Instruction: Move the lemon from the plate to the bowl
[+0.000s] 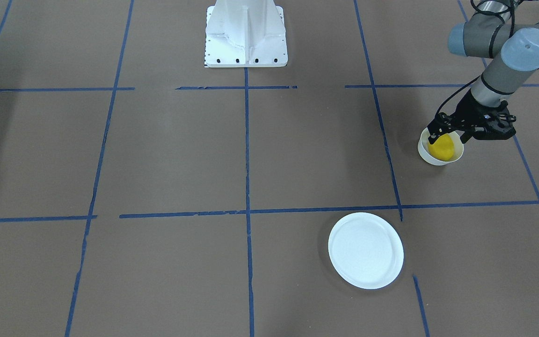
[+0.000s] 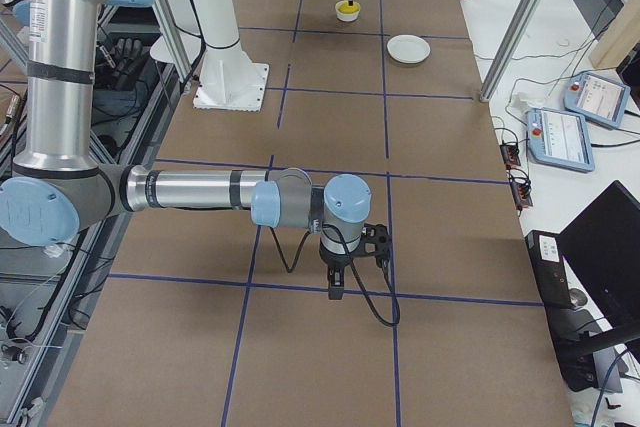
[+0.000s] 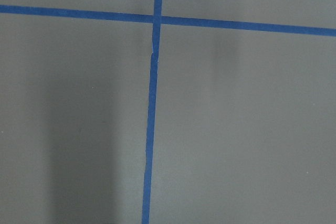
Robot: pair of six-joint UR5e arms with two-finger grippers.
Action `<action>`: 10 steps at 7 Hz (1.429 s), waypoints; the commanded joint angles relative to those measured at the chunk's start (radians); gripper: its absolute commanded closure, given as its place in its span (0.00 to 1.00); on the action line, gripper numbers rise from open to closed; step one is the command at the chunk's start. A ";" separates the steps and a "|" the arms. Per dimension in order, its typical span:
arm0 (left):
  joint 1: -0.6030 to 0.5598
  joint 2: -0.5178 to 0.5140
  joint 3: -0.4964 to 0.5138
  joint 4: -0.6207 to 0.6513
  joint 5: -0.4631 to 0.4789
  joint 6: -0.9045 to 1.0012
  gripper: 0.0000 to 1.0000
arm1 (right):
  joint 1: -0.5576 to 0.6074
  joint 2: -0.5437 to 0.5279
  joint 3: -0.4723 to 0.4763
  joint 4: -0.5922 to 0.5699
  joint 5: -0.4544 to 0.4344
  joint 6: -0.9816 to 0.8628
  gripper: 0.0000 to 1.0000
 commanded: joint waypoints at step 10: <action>-0.639 0.071 0.077 0.451 -0.354 0.973 0.00 | 0.000 -0.001 0.000 0.000 0.001 0.000 0.00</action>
